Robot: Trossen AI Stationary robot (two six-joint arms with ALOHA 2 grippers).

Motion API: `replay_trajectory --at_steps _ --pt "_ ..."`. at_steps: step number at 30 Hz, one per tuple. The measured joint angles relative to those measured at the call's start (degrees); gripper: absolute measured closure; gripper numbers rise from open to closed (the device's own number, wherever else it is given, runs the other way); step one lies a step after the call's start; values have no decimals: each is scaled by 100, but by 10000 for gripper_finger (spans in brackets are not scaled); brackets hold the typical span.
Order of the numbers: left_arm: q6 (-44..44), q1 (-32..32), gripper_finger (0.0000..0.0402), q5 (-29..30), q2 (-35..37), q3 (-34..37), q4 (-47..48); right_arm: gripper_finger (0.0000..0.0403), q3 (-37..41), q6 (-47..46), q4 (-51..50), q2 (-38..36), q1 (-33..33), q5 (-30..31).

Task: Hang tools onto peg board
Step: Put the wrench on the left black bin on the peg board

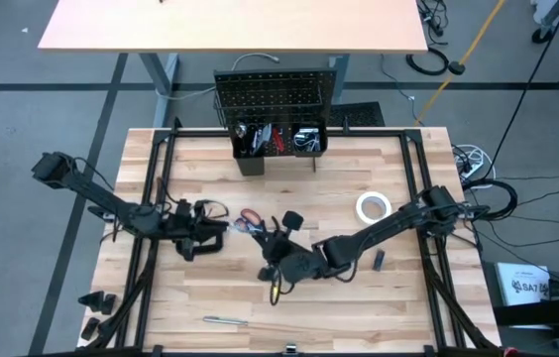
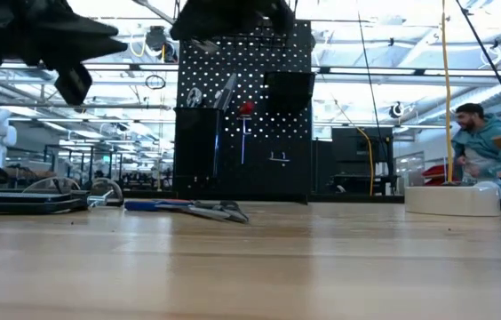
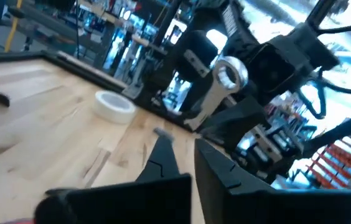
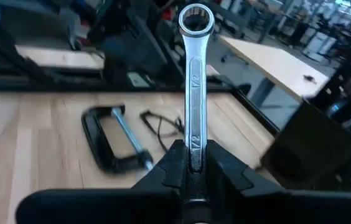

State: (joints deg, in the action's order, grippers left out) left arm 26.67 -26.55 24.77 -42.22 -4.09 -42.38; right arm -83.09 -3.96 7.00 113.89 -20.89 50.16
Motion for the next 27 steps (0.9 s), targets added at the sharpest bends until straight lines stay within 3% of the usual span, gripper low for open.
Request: replay_trajectory --at_steps 5,9,13,18,27 --pt "-36 0 328 43 -352 -8 -590 374 0 196 488 0 222 -511" --pt "3 2 259 413 -654 -78 -806 374 -2 154 527 0 346 -547" --pt "-9 63 216 706 -1007 -432 -831 374 -2 -85 525 0 457 -550" --pt "-51 227 205 719 -1563 -959 -832 374 -9 -221 523 0 548 -506" --pt "-43 556 205 722 -2057 -1301 -812 374 -9 -241 509 0 582 -519"
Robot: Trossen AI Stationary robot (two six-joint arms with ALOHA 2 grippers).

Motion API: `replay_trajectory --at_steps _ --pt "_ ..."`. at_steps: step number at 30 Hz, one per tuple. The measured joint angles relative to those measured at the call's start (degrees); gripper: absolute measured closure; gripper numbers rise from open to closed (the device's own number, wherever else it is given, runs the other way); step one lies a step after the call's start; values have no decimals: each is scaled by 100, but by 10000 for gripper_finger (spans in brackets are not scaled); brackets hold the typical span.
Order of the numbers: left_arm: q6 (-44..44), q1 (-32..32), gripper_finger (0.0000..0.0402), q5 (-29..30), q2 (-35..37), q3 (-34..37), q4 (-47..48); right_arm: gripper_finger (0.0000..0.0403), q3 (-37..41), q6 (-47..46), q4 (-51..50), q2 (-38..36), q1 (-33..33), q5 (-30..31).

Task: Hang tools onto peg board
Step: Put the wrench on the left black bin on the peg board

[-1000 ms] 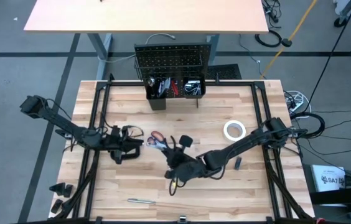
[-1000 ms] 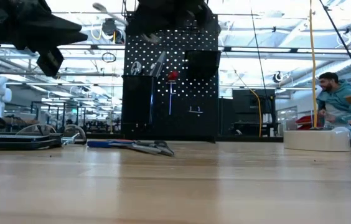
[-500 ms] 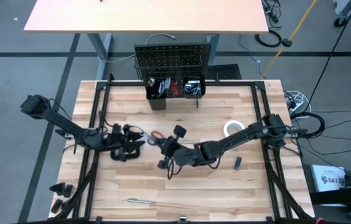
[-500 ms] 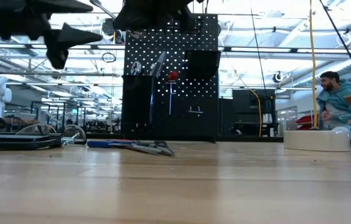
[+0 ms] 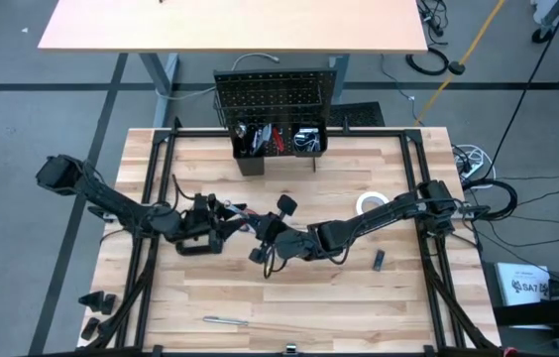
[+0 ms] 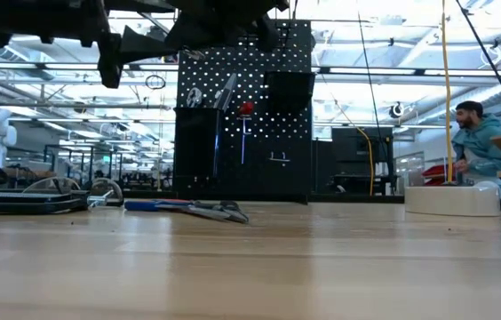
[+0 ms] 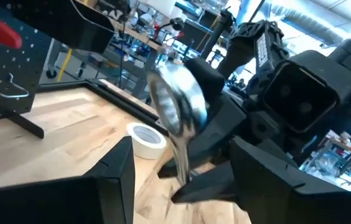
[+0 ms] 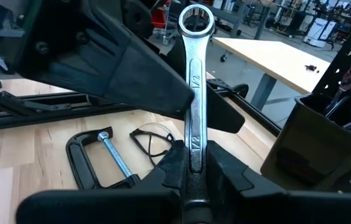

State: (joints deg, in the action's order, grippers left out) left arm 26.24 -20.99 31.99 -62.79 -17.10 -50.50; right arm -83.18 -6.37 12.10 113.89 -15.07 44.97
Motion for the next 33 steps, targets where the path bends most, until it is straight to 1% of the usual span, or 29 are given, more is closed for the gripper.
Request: replay_trajectory --at_steps 5,8,11,18,27,33 --pt "2 50 206 -30 -11 -3 -5 374 0 32 -30 0 0 46" --pt "-8 50 206 -33 22 -3 0 374 0 132 -26 0 -7 307" --pt "-205 65 206 26 22 -3 15 374 0 146 -28 0 -7 402" --pt "-382 78 206 373 22 -3 22 374 0 121 -26 0 -9 406" --pt "-450 78 206 427 22 -3 -2 374 0 107 -26 0 -7 404" --pt "-457 95 206 605 22 -3 -99 374 0 107 -28 0 -7 404"
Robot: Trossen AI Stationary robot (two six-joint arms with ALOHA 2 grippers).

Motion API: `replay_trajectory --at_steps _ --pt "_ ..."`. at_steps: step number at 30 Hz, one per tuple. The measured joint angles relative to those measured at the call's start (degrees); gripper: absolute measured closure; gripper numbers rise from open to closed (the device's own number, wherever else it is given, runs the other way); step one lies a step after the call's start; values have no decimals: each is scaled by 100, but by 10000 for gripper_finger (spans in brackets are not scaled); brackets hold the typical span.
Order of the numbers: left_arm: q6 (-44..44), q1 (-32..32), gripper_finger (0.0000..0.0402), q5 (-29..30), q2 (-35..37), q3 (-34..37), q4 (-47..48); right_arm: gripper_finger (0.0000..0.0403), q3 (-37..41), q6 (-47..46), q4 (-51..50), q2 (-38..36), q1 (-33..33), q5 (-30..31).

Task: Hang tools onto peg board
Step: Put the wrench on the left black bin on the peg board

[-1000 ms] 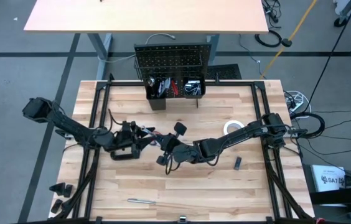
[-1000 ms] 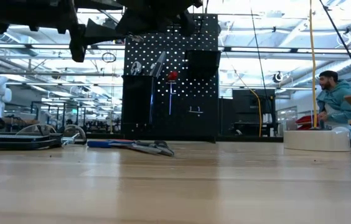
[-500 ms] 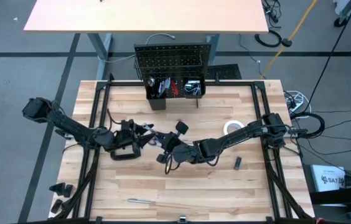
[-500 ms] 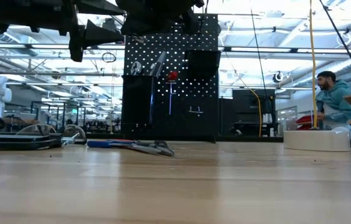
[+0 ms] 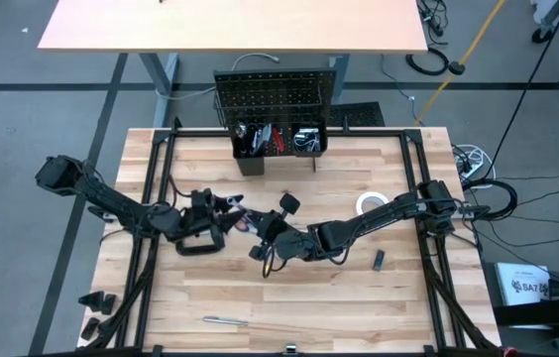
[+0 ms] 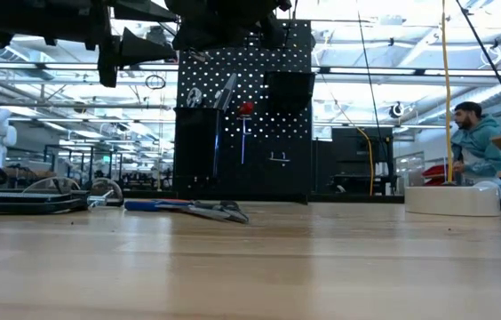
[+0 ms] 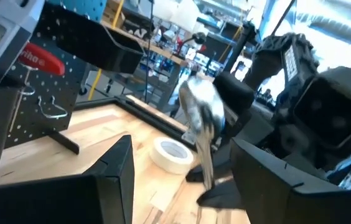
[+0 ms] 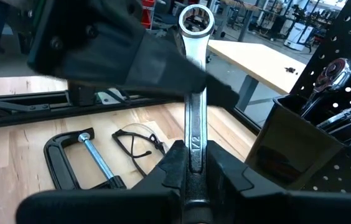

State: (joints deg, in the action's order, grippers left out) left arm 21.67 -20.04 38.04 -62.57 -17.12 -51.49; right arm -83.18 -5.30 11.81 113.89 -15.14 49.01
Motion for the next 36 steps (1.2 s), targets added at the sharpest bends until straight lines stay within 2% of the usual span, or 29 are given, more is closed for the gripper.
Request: replay_trajectory --at_steps 6,12,18,23,25,28,32,36 --pt "161 232 206 -5 0 0 -378 374 0 0 2 0 5 -29" --pt "1543 552 206 -89 -111 2 -358 374 0 -187 31 0 115 -119" --pt "2686 956 206 -720 -479 2 -326 374 0 -789 -311 0 277 -187" --pt "3972 1408 206 -1487 -1075 56 -181 374 0 -1842 -1236 0 417 -829" --pt "4510 1568 206 -1790 -1366 201 -275 374 0 -2137 -1612 0 420 -894" --pt "4916 1791 206 -2368 -1813 425 -1090 374 2 -2334 -1903 9 348 -879" --pt "5009 1948 206 -3251 -2519 511 -2660 374 0 -2446 -1993 36 305 -885" --pt "5299 1960 206 -3367 -2936 514 -2782 374 0 -2517 -1973 95 323 -1063"
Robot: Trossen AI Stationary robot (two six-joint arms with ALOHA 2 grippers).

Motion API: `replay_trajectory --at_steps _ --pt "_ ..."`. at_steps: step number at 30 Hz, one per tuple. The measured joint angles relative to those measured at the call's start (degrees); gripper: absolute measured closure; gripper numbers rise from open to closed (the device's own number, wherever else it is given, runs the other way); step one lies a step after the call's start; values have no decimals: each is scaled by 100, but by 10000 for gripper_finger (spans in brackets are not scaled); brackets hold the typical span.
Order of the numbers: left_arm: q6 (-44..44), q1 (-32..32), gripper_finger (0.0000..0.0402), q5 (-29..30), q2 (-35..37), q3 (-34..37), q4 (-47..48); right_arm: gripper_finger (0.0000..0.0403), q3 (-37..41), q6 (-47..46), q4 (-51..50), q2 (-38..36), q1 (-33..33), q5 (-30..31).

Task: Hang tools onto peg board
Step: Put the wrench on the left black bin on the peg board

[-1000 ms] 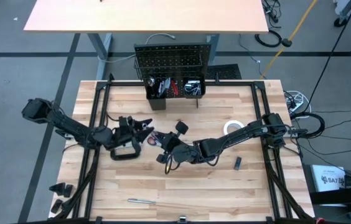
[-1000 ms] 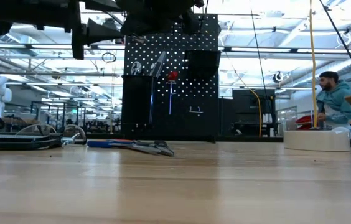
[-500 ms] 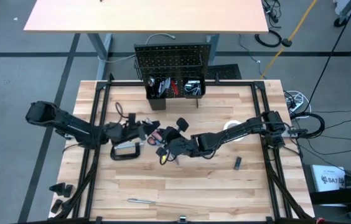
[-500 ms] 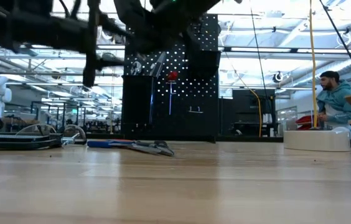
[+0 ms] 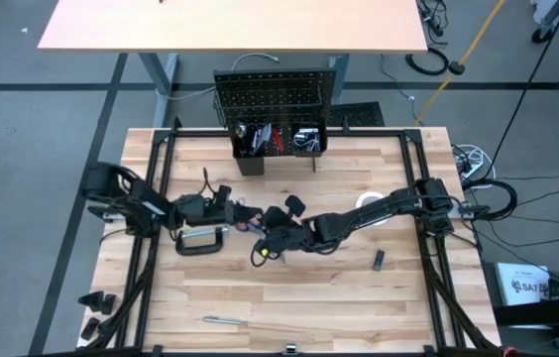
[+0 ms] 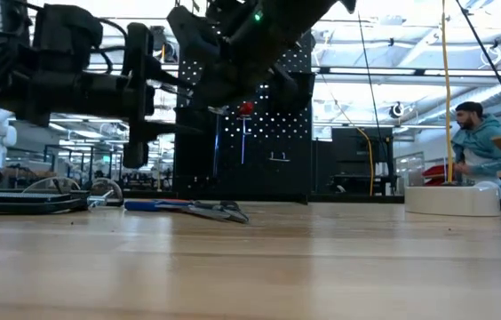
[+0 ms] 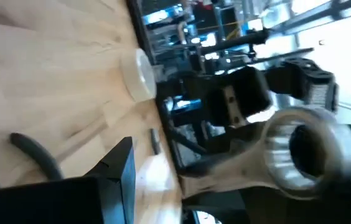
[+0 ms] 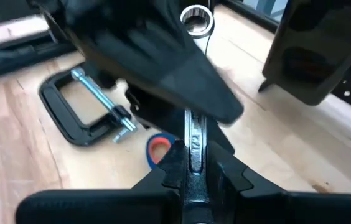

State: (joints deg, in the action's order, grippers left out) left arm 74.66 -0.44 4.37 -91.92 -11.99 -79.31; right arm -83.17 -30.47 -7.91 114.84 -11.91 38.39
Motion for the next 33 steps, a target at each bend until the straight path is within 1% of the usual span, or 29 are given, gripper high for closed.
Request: replay_trajectory --at_steps 4,7,10,16,17,24,29,33 --pt "11 -7 207 -195 -176 0 -334 374 0 -53 -36 89 55 -96" --pt "8 -5 224 -294 -175 0 -403 374 0 -95 -40 106 63 -157" --pt "6 0 263 -298 -183 0 -366 374 0 -102 -34 112 73 -187" --pt "-98 0 378 -258 -183 15 -303 374 -2 -177 -38 112 71 -220" --pt "-168 0 389 -217 -183 15 -304 374 -2 -181 -39 112 68 -218" --pt "-249 6 401 -78 -183 15 -358 374 -2 -228 -117 112 60 -402" --pt "-166 6 402 -80 -179 13 -389 374 -2 -348 -188 114 62 -517" --pt "-299 6 402 -169 -179 13 -367 374 -2 -347 -203 114 56 -538"
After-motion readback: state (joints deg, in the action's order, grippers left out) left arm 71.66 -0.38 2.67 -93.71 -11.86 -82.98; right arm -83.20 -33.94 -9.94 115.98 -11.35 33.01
